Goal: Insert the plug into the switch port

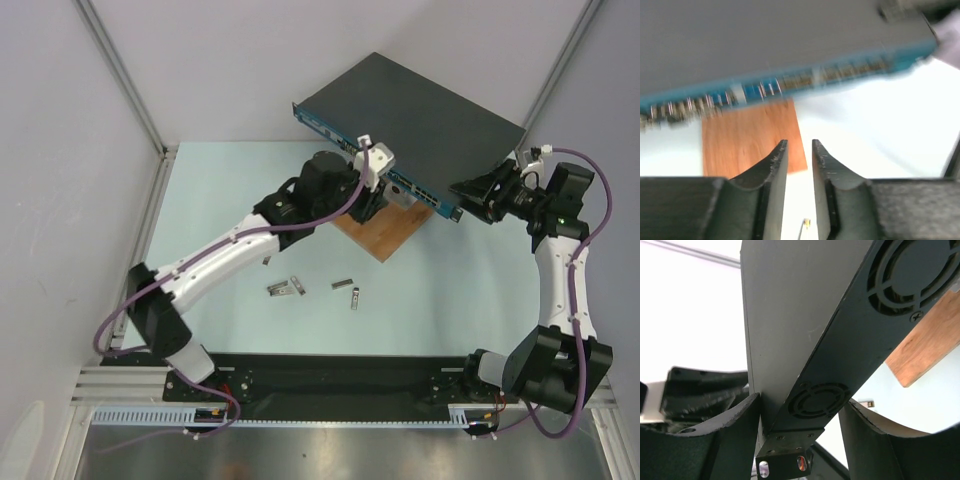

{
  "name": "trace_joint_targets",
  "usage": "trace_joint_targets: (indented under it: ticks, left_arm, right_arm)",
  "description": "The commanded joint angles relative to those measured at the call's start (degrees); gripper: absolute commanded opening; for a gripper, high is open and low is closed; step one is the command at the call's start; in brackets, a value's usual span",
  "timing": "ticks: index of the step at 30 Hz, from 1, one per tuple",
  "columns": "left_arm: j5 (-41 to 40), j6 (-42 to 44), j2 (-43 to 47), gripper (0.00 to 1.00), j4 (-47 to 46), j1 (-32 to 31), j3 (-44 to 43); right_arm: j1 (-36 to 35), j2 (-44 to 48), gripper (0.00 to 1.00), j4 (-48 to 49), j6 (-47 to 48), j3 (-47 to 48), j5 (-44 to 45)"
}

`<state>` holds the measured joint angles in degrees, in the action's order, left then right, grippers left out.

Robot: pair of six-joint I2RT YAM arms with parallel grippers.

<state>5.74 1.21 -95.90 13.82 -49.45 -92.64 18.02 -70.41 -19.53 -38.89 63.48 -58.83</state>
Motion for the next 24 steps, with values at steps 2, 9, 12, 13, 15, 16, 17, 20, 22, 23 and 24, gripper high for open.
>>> trace_joint_targets:
  ticks: [2, 9, 12, 13, 15, 16, 17, 20, 22, 23, 24]
  left_arm:
    - [9.19, 7.65, 13.25, 0.37, 0.84, 1.29, 7.88]
    - [12.37, 18.82, 21.36, 0.45, 6.39, 1.46, 24.51]
    - [12.72, 20.57, 20.85, 0.47, 6.48, 1.46, 29.79]
    - [13.15, 21.02, 20.40, 0.49, 6.57, 1.46, 31.54]
    - [13.16, 21.20, 18.22, 0.53, 5.87, 1.46, 32.96]
    - [12.72, 21.11, 17.07, 0.55, 5.60, 1.46, 33.83]
    - [12.28, 21.11, 16.02, 0.56, 5.34, 1.46, 34.02]
    - [9.74, 21.81, 10.48, 0.57, 4.55, 1.46, 33.50]
    - [7.90, 22.69, 6.19, 0.58, 4.72, 1.46, 32.01]
    - [7.36, 22.78, 4.77, 0.58, 4.63, 1.38, 31.56]
    - [6.75, 23.13, 3.62, 0.58, 4.28, 1.38, 31.21]
  right_arm:
    - [-1.33, -4.03, 0.40, 5.20, 3.57, 2.26, -1.81]
    - [-0.01, -3.07, 0.80, 3.90, 6.27, 3.40, -2.61]
    - [1.05, -2.80, 0.96, 0.29, 10.49, 5.24, -2.61]
    - [1.40, -2.71, 1.00, -2.85, 13.73, 5.86, -2.61]
    - [3.24, -2.27, 1.00, -6.55, 16.21, 7.00, -2.87]
    - [4.03, -2.01, 1.00, -7.53, 18.48, 7.27, -3.13]
    - [4.91, -1.84, 1.00, -8.59, 19.46, 7.44, -3.40]
    - [8.08, -1.22, 1.00, -12.10, 22.88, 7.88, -4.36]
    - [10.70, -0.78, 1.00, -14.39, 24.30, 8.23, -4.89]
    - [11.68, -0.69, 1.00, -15.09, 25.52, 8.41, -5.68]
    - [12.47, -0.52, 1.00, -15.97, 25.97, 8.59, -6.12]
